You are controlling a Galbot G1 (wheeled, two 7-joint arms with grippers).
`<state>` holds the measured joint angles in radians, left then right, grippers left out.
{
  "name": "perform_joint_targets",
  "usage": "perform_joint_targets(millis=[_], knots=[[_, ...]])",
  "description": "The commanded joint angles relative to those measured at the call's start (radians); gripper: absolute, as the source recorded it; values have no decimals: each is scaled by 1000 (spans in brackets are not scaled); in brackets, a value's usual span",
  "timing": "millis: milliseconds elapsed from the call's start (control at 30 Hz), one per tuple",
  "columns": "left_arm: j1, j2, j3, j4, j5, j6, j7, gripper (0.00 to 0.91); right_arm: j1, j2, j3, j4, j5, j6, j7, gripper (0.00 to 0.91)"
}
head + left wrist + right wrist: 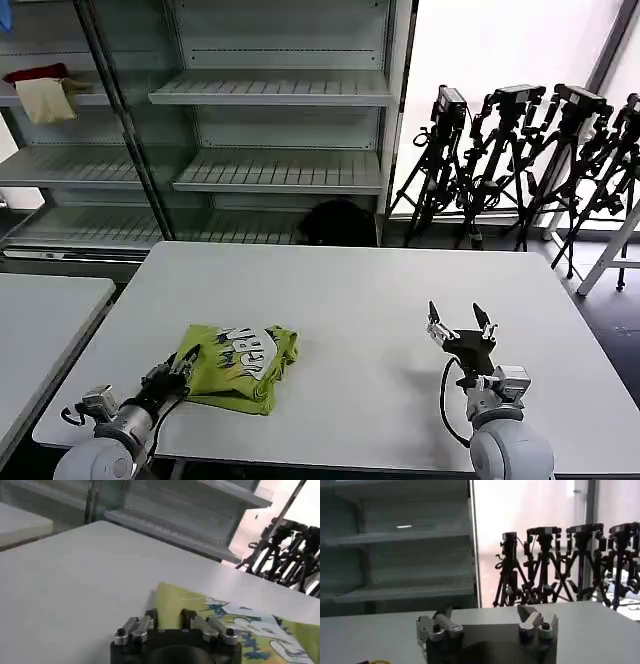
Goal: Fold and organize the clothes.
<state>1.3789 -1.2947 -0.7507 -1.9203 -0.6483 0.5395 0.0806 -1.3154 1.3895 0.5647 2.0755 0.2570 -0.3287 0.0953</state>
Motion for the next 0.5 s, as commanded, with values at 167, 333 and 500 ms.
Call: perform_joint_targets(millis=[167,333,500], knots=[[0,-4,1,-6,-32,-57,-7,10,0,-4,6,-5,3,3,2,907],[5,7,-59,-44,98,-169,43,0,0,-9,14,-7,11,6,2,907],[4,109,-184,-54,186,-196,80,0,0,-14,18,-20,23,17,3,907]])
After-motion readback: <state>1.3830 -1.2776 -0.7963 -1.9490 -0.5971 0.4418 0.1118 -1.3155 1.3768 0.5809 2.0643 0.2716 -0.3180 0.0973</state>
